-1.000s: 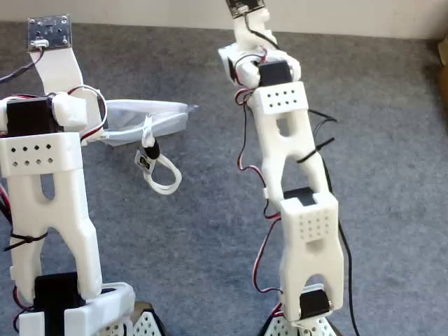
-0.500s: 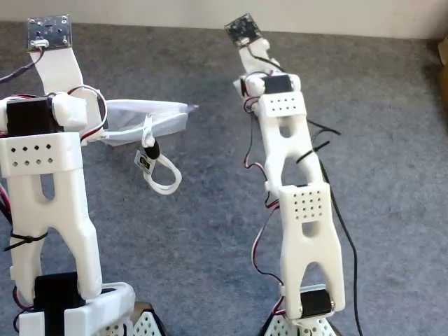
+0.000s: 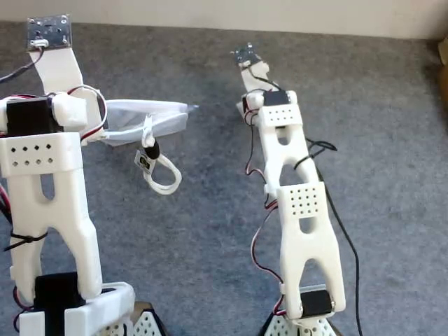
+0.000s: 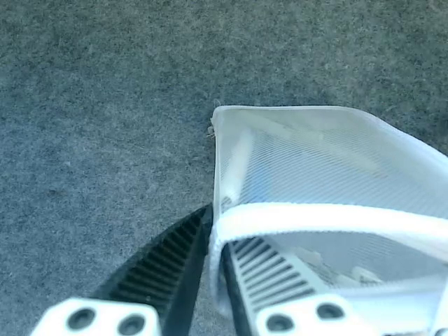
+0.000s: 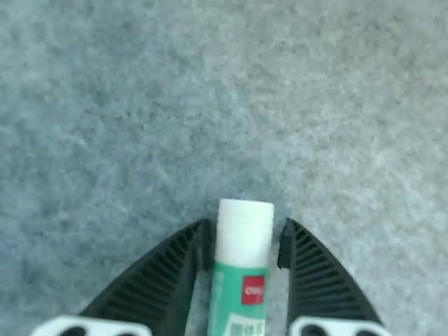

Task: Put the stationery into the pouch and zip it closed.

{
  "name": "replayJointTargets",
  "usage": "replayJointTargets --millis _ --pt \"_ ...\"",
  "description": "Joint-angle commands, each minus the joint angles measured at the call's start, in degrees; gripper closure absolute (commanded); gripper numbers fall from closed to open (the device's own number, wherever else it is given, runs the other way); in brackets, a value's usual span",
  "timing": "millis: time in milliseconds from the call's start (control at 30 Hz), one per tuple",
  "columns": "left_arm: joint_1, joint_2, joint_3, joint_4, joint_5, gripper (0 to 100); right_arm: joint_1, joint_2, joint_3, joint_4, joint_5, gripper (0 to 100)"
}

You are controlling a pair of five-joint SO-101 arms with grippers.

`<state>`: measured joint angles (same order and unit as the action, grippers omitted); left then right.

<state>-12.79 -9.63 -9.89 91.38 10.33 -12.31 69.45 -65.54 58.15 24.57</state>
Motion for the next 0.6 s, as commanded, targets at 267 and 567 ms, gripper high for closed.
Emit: replayJointTargets --millis 267,567 --pt "-0.31 0.13 0.92 -0.62 0.62 99 -1.98 -0.66 -4.35 6.29 0.79 99.8" --pt "-0.31 0.13 1.01 -0.26 0.62 99 -4.88 -1.45 -11.38 24.92 0.79 97.5"
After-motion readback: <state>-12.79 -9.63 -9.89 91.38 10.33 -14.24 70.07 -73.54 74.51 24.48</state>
